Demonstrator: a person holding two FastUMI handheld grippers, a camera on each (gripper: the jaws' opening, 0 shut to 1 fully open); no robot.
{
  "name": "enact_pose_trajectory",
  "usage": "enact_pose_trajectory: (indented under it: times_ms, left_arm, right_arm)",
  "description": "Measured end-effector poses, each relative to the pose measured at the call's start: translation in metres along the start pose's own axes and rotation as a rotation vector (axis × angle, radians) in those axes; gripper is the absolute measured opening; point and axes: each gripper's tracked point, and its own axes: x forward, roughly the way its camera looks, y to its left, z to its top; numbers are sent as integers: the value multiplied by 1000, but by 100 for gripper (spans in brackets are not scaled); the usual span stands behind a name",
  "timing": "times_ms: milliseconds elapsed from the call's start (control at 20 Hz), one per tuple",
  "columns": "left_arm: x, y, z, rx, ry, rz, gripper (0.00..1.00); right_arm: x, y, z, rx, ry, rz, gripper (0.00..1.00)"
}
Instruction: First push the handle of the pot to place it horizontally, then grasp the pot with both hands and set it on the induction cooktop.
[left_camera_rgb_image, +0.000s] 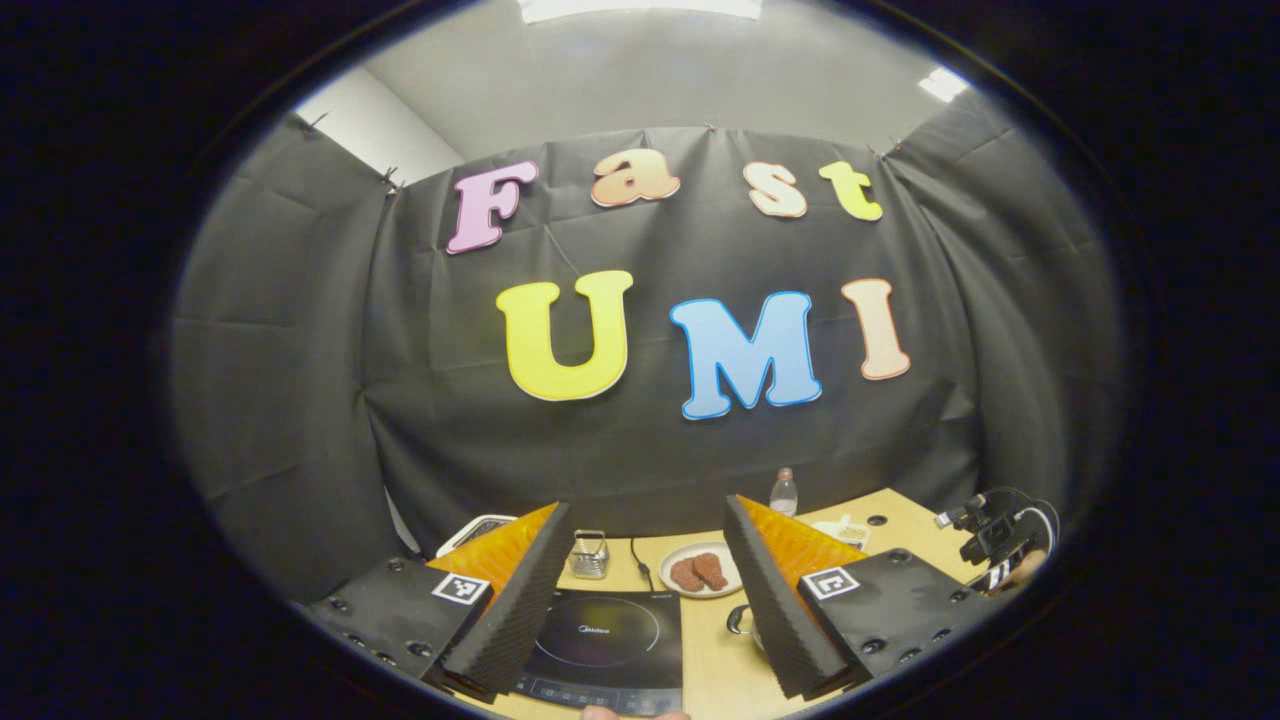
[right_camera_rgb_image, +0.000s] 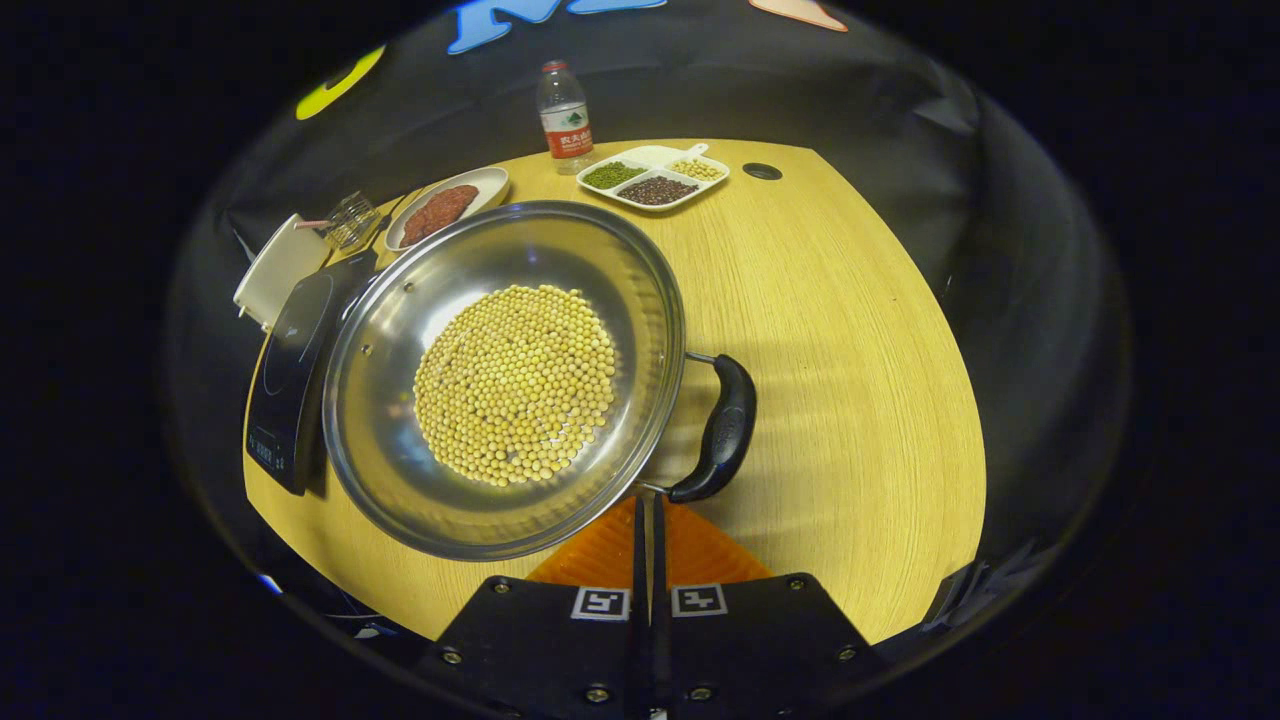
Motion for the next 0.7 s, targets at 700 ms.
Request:
enact_pose_trajectory:
  times_ms: [700]
  left_arm:
    - [-4,-10,-20,-19,56,107,94]
  right_arm:
    - [35,-37,49,-69,-4,-4,1]
